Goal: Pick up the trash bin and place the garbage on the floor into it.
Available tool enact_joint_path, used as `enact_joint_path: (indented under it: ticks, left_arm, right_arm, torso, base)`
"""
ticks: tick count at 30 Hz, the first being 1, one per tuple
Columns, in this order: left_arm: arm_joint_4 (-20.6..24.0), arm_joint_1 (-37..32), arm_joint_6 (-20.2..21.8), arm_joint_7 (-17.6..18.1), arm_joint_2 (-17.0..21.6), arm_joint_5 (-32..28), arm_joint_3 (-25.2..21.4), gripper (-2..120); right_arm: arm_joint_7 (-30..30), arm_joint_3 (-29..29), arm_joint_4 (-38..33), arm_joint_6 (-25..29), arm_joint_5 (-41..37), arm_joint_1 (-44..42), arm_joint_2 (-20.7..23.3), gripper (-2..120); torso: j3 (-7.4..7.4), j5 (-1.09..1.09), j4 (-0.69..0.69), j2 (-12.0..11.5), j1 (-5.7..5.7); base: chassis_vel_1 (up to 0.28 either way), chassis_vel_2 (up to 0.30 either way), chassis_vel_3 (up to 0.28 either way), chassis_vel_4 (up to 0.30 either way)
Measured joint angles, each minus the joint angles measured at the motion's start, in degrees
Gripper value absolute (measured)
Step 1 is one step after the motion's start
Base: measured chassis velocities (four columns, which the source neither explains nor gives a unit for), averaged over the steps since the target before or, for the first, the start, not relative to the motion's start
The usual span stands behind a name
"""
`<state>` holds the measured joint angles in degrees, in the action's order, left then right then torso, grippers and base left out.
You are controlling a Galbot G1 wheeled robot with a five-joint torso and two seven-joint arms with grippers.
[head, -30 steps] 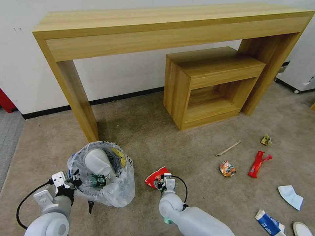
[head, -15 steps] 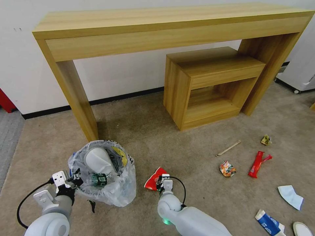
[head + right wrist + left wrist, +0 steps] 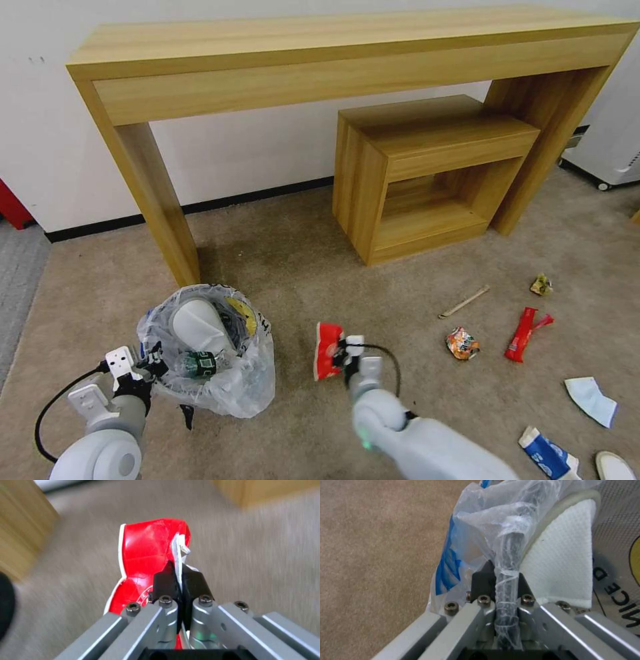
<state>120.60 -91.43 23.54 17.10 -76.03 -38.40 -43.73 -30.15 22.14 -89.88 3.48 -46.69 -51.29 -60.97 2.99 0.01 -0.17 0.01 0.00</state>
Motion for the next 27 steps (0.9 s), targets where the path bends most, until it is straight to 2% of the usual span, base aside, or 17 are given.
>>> enact_joint_path:
  ticks: [1, 2, 5, 6, 7, 10, 11, 13, 18, 20, 27]
  left_arm:
    - [-0.16, 0.15, -0.01, 0.01, -0.05, 0.02, 0.07, 1]
    - [-0.16, 0.15, -0.01, 0.01, -0.05, 0.02, 0.07, 1]
    - [-0.36, 0.26, -0.01, 0.03, -0.23, 0.14, 0.30, 1]
    - [-0.37, 0.27, -0.01, 0.03, -0.25, 0.14, 0.36, 1]
    - [-0.37, 0.27, -0.01, 0.03, -0.25, 0.14, 0.36, 1]
    - [-0.34, 0.27, 0.05, 0.04, -0.23, 0.15, 0.37, 1]
    - [-0.34, 0.27, 0.05, 0.04, -0.23, 0.15, 0.37, 1]
    - [0.01, 0.27, 0.21, 0.05, -0.17, 0.08, 0.37, 1]
    - [0.56, 0.14, 0.44, 0.06, -0.15, 0.00, 0.36, 1]
    - [1.08, 0.00, 0.69, 0.10, -0.21, -0.17, 0.34, 1]
    - [2.74, -0.38, 1.50, 0.31, -0.71, -0.64, 0.27, 1]
  right_arm:
    - [3.79, -1.03, -2.34, 2.98, 0.76, -0.42, 2.14, 0]
    - [3.79, -1.03, -2.34, 2.98, 0.76, -0.42, 2.14, 0]
    - [15.71, -1.94, -5.11, 10.89, 0.64, -0.05, 4.93, 0]
    - [20.16, -1.79, -5.20, 14.17, 0.00, 0.57, 5.27, 0]
    - [20.16, -1.79, -5.20, 14.17, 0.00, 0.57, 5.27, 0]
    - [31.10, -0.86, -5.30, 20.70, -1.84, 2.64, 5.52, 0]
    - [31.10, -0.86, -5.30, 20.70, -1.84, 2.64, 5.52, 0]
    - [38.41, 0.46, -5.60, 24.51, -4.11, 5.11, 5.46, 0]
    - [43.80, 3.31, -6.57, 26.57, -6.58, 9.38, 5.38, 0]
    - [45.69, 6.37, -6.94, 26.78, -8.01, 12.68, 5.33, 0]
    - [45.98, 16.62, -5.78, 25.91, -10.85, 19.94, 3.93, 0]
  torso:
    - [0.00, -0.01, 0.00, 0.00, 0.00]
    - [0.00, -0.01, 0.00, 0.00, 0.00]
    - [0.00, -0.01, 0.02, 0.00, 0.00]
    - [0.00, 0.00, 0.02, 0.00, 0.00]
    - [0.00, 0.00, 0.02, 0.00, 0.00]
    - [0.00, 0.00, 0.02, 0.00, 0.00]
    - [0.00, 0.00, 0.02, 0.00, 0.00]
    - [0.00, -0.01, 0.02, 0.00, 0.00]
    - [0.00, -0.02, 0.02, 0.00, 0.00]
    - [0.00, -0.02, 0.02, 0.00, 0.00]
    - [0.00, -0.01, 0.02, 0.00, 0.00]
  base:
    - [0.000, 0.000, 0.000, 0.000]
    - [0.000, 0.000, 0.000, 0.000]
    - [0.000, 0.000, 0.000, 0.000]
    - [0.000, 0.000, 0.000, 0.000]
    - [0.000, 0.000, 0.000, 0.000]
    - [0.000, 0.000, 0.000, 0.000]
    - [0.000, 0.000, 0.000, 0.000]
    - [0.000, 0.000, 0.000, 0.000]
    - [0.000, 0.000, 0.000, 0.000]
    - [0.000, 0.000, 0.000, 0.000]
    - [0.000, 0.000, 0.000, 0.000]
